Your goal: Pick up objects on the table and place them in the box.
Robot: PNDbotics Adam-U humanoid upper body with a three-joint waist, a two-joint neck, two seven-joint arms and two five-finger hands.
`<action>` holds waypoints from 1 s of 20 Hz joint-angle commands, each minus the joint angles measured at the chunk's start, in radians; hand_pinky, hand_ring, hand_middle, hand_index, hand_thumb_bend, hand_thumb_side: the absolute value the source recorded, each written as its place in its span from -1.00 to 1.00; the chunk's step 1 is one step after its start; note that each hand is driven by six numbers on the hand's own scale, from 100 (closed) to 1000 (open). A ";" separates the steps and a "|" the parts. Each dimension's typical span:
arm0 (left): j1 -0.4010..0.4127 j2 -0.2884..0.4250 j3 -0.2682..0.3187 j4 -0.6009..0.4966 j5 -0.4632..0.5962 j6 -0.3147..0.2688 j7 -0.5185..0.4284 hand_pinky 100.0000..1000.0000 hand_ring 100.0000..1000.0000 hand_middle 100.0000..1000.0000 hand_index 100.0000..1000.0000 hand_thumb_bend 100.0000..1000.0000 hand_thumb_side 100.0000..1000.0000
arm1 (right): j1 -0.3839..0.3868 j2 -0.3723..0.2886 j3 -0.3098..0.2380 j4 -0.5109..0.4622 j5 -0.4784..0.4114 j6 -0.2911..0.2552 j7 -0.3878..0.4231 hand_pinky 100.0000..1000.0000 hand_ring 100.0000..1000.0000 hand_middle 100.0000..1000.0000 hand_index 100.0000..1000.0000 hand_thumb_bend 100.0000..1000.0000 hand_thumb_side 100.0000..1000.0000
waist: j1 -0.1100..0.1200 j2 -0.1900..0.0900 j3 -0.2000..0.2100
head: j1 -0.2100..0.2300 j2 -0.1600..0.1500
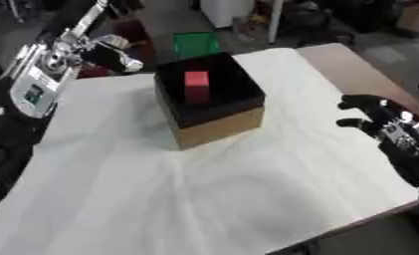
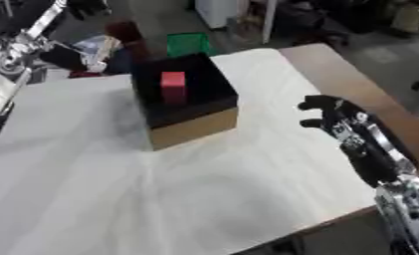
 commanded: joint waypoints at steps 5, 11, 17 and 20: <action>0.133 0.159 0.049 -0.186 0.115 0.014 0.062 0.14 0.22 0.14 0.38 0.58 -0.88 | 0.011 -0.018 -0.026 -0.019 -0.001 -0.007 -0.025 0.54 1.00 0.44 0.63 -1.00 0.32 | -0.020 -0.017 0.077 | -0.016 0.017; 0.288 0.204 0.092 -0.341 0.184 0.055 0.072 0.13 0.21 0.14 0.39 0.59 -0.87 | 0.033 -0.025 -0.033 -0.039 -0.005 -0.012 -0.039 0.54 1.00 0.43 0.62 -1.00 0.32 | -0.027 -0.013 0.141 | -0.019 0.018; 0.429 0.216 0.133 -0.471 0.193 0.116 0.061 0.12 0.20 0.12 0.38 0.59 -0.87 | 0.038 -0.023 -0.033 -0.049 -0.009 -0.011 -0.044 0.53 1.00 0.43 0.62 -1.00 0.32 | -0.029 -0.011 0.165 | -0.015 0.025; 0.471 0.214 0.146 -0.495 0.195 0.133 0.057 0.11 0.20 0.13 0.37 0.59 -0.87 | 0.036 -0.020 -0.033 -0.050 -0.012 -0.009 -0.047 0.53 1.00 0.43 0.62 -1.00 0.32 | -0.029 -0.010 0.170 | -0.010 0.028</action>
